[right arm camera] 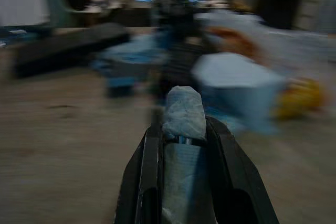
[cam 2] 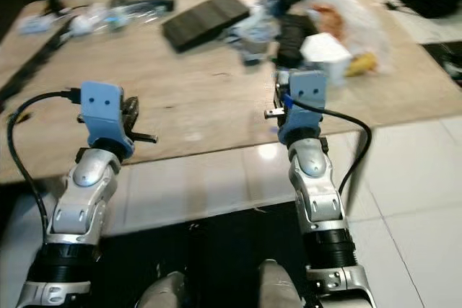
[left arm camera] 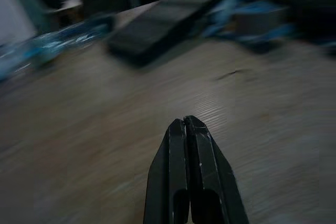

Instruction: Picking trash to rubbish bin

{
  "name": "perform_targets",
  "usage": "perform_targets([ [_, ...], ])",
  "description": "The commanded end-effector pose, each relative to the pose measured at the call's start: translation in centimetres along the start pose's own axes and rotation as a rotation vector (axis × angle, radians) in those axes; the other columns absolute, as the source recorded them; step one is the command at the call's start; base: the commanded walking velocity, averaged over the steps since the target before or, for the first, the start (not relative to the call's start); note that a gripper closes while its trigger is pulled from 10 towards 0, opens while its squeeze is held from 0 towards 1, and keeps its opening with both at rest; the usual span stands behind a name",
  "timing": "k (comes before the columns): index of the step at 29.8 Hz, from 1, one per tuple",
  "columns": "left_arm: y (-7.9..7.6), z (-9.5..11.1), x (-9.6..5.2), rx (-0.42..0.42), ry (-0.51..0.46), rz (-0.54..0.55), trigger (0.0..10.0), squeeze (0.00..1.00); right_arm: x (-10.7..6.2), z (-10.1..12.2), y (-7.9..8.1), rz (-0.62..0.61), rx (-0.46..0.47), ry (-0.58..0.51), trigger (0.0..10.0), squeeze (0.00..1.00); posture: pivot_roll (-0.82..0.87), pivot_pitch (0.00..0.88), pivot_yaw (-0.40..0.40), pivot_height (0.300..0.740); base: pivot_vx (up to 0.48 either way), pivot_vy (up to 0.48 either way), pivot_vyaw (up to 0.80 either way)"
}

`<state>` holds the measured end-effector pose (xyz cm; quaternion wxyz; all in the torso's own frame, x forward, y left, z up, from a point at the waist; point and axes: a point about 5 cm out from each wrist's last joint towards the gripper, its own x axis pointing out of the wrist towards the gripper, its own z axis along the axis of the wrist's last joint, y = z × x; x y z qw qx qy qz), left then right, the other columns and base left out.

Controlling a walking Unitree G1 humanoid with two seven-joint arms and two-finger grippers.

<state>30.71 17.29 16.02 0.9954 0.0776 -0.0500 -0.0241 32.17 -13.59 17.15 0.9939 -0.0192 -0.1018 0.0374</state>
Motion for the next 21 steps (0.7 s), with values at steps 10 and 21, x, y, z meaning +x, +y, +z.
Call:
perform_targets([
  [10, 0.30, -0.41, -0.13, 0.016, 0.029, -0.001, 10.0, 0.00, -0.12, -0.59, -0.02, -0.007, 0.018, 0.020, 10.0, 0.00, 0.02, 0.106, 0.025, 0.740, 0.000, 0.000, -0.80],
  [21, 0.66, -0.65, -0.06, 0.031, 0.039, -0.003, 10.0, 0.00, -0.22, -1.03, 0.08, -0.011, 0.027, 0.031, 10.0, 0.00, 0.03, 0.112, 0.027, 0.740, 0.000, 0.000, -0.80],
])
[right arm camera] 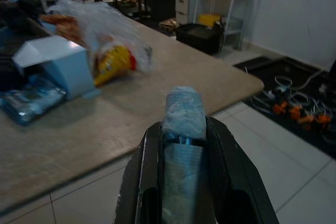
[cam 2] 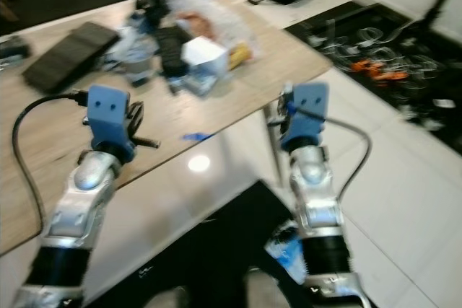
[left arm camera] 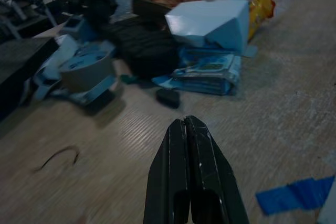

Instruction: Picking trash to rubbish bin

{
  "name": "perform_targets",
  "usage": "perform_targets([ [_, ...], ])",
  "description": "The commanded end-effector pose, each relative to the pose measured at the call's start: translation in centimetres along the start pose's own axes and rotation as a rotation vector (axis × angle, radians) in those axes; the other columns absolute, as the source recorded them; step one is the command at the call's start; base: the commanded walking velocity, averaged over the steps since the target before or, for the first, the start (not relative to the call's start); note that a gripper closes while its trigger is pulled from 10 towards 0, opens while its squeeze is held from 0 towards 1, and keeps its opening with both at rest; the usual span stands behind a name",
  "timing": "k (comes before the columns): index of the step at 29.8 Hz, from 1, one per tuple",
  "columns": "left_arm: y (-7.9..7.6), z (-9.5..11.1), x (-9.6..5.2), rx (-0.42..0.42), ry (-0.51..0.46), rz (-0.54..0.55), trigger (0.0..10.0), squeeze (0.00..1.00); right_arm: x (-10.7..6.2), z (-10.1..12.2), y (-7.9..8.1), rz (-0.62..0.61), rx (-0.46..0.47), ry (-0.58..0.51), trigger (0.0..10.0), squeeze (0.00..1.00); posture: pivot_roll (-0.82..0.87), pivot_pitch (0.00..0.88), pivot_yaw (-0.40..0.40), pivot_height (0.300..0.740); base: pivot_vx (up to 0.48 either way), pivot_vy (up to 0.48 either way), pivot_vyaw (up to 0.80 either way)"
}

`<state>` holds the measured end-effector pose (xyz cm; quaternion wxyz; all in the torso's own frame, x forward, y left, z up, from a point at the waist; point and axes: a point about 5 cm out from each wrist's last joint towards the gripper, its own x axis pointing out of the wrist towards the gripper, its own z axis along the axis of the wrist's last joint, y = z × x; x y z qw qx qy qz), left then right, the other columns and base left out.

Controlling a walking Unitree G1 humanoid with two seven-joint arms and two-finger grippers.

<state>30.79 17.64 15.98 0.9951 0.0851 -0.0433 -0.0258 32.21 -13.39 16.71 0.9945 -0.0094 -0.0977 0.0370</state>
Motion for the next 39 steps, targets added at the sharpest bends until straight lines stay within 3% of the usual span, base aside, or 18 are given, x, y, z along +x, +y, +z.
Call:
perform_targets([
  [1, 0.5, -0.5, -0.1, 0.021, 0.028, 0.006, 10.0, 0.00, -0.2, -0.8, -0.3, -0.015, 0.003, 0.025, 10.0, 0.00, 0.03, 0.114, 0.028, 0.740, 0.000, 0.000, -0.80],
  [17, 0.8, -1.5, -0.1, 0.046, 0.055, -0.051, 10.0, 0.00, -1.2, -3.2, -0.6, -0.095, 0.031, 0.093, 10.0, 0.00, 0.05, 0.104, 0.047, 0.740, 0.000, 0.000, -0.80],
  [26, 1.1, -1.8, -0.8, -0.066, 0.016, -0.031, 10.0, 0.00, -2.1, -4.5, -0.7, -0.120, 0.046, 0.130, 10.0, 0.00, 0.04, 0.103, 0.043, 0.740, 0.000, 0.000, -0.80],
  [39, 0.2, -2.1, -0.7, -0.021, 0.021, -0.048, 10.0, 0.00, -2.4, -5.1, -0.9, -0.147, 0.056, 0.138, 10.0, 0.00, 0.05, 0.088, 0.055, 0.740, 0.000, 0.000, -0.80],
])
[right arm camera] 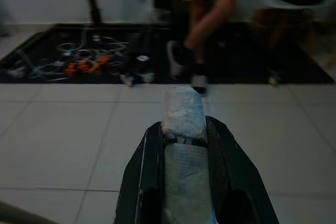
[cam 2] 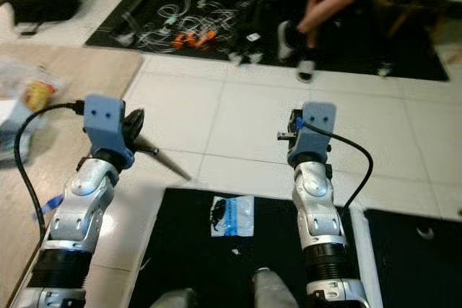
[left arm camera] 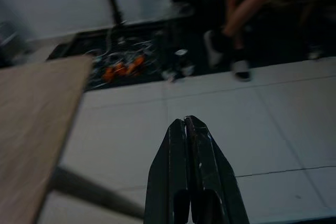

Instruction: Picking trash to rubbish bin

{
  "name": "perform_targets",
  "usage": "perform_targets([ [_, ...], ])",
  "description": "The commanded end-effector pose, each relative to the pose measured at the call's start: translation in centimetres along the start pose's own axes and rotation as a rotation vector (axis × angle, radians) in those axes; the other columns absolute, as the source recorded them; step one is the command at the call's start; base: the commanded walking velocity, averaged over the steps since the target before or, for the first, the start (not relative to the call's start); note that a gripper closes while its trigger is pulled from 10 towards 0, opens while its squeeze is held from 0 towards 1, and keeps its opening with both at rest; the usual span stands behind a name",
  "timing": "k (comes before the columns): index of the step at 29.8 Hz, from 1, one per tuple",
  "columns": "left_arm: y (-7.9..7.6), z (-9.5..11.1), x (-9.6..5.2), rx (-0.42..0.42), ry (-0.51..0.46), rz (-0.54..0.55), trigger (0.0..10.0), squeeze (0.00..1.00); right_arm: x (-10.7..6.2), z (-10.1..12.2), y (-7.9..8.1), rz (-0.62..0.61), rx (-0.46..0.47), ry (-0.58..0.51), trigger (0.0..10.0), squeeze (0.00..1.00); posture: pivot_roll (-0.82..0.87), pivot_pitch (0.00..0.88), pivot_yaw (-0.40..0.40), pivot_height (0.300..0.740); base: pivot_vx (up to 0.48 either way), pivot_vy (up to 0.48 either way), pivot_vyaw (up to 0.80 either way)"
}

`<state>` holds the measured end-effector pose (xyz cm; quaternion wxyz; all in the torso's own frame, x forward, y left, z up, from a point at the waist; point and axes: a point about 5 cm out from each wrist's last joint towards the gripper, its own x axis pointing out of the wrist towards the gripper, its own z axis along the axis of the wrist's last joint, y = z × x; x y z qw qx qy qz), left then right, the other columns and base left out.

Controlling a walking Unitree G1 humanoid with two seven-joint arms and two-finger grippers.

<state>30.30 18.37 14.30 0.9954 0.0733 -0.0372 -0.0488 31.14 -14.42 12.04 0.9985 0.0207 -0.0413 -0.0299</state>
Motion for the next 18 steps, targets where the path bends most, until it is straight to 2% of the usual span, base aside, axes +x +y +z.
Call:
perform_targets([
  [1, -0.2, -0.4, 0.0, 0.007, 0.016, -0.006, 10.0, 0.00, -0.3, -0.8, -0.2, -0.013, 0.004, 0.026, 10.0, 0.00, 0.05, 0.087, 0.058, 0.740, 0.000, 0.000, -0.80],
  [11, -0.1, 0.1, 0.9, 0.034, 0.014, -0.041, 10.0, 0.00, -0.7, -1.4, -0.6, -0.068, 0.017, 0.029, 10.0, 0.00, 0.06, 0.076, 0.108, 0.740, 0.000, 0.000, -0.80],
  [16, 0.2, -0.1, 1.0, 0.029, 0.018, -0.015, 10.0, 0.00, -0.9, -1.5, -0.5, -0.067, 0.016, 0.034, 10.0, 0.00, 0.05, 0.078, 0.096, 0.740, 0.000, 0.000, -0.80],
  [18, 0.2, -0.3, 0.9, 0.016, 0.020, 0.021, 10.0, 0.00, -0.8, -1.5, -0.3, -0.040, 0.003, 0.038, 10.0, 0.00, 0.05, 0.081, 0.064, 0.740, 0.000, 0.000, -0.80],
])
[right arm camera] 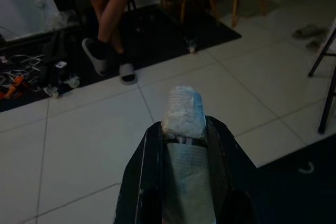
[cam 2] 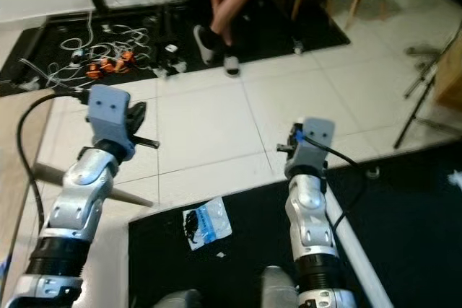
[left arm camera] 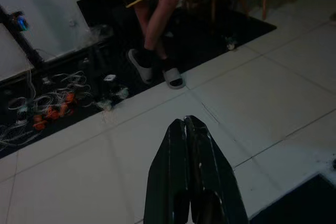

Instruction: Picking trash to rubbish bin

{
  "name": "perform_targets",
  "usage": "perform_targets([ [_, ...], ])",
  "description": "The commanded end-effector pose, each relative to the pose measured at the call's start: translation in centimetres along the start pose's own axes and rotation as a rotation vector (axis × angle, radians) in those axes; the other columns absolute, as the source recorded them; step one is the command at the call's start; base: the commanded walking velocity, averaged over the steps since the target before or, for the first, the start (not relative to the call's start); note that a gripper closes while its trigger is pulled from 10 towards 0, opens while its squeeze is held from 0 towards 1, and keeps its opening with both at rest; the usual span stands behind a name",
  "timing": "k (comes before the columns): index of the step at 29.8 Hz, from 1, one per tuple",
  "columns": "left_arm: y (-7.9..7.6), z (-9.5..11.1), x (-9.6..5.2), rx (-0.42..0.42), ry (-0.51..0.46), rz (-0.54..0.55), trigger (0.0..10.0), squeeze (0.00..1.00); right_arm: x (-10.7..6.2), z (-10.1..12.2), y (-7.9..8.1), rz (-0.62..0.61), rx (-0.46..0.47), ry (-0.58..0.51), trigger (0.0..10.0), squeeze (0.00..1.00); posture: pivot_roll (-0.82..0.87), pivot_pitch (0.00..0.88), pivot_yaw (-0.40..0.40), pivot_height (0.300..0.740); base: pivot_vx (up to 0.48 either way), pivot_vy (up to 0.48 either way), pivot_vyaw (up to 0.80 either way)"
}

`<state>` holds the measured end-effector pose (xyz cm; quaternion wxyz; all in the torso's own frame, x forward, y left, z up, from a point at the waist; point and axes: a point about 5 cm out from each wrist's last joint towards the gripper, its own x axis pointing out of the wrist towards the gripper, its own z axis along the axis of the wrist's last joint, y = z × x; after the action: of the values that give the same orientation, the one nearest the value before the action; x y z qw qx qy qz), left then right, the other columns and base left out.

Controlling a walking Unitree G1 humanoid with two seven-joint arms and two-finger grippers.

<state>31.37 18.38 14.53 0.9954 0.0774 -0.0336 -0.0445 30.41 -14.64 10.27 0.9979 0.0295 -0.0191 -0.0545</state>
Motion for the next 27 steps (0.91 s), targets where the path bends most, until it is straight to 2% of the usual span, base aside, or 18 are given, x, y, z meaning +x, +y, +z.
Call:
perform_targets([
  [1, 0.0, -0.4, -0.2, 0.008, 0.012, 0.013, 10.0, 0.00, 0.1, 0.2, 0.0, 0.010, -0.011, -0.006, 10.0, 0.00, 0.05, 0.081, 0.064, 0.740, 0.000, 0.000, -0.80],
  [4, -0.1, -0.8, -0.6, -0.021, 0.016, 0.051, 10.0, 0.00, 0.8, 0.7, 0.4, 0.060, -0.037, -0.016, 10.0, 0.00, 0.04, 0.086, 0.013, 0.740, 0.000, 0.000, -0.80],
  [7, -0.2, -1.0, -0.9, -0.031, 0.016, 0.066, 10.0, 0.00, 1.3, 1.0, 0.4, 0.084, -0.054, -0.022, 10.0, 0.00, 0.03, 0.086, 0.000, 0.740, 0.000, 0.000, -0.80],
  [13, -0.4, -1.1, -1.1, -0.029, 0.017, 0.059, 10.0, 0.00, 1.5, 1.1, 0.4, 0.081, -0.053, -0.023, 10.0, 0.00, 0.04, 0.079, 0.009, 0.740, 0.000, 0.000, -0.80],
  [18, 0.2, -0.8, -0.8, -0.017, 0.015, 0.063, 10.0, 0.00, 1.1, 0.5, 0.9, 0.074, -0.033, -0.009, 10.0, 0.00, 0.05, 0.079, -0.001, 0.740, 0.000, 0.000, -0.80],
  [22, 0.6, -0.9, -1.1, -0.021, 0.017, 0.091, 10.0, 0.00, 1.0, 0.3, 1.6, 0.106, -0.030, 0.004, 10.0, 0.00, 0.05, 0.083, -0.025, 0.740, 0.000, 0.000, -0.80],
  [27, 0.0, -1.6, -1.9, -0.048, 0.027, 0.128, 10.0, 0.00, 1.4, 0.7, 1.9, 0.159, -0.053, 0.001, 10.0, 0.00, 0.02, 0.090, -0.077, 0.740, 0.000, 0.000, -0.80],
])
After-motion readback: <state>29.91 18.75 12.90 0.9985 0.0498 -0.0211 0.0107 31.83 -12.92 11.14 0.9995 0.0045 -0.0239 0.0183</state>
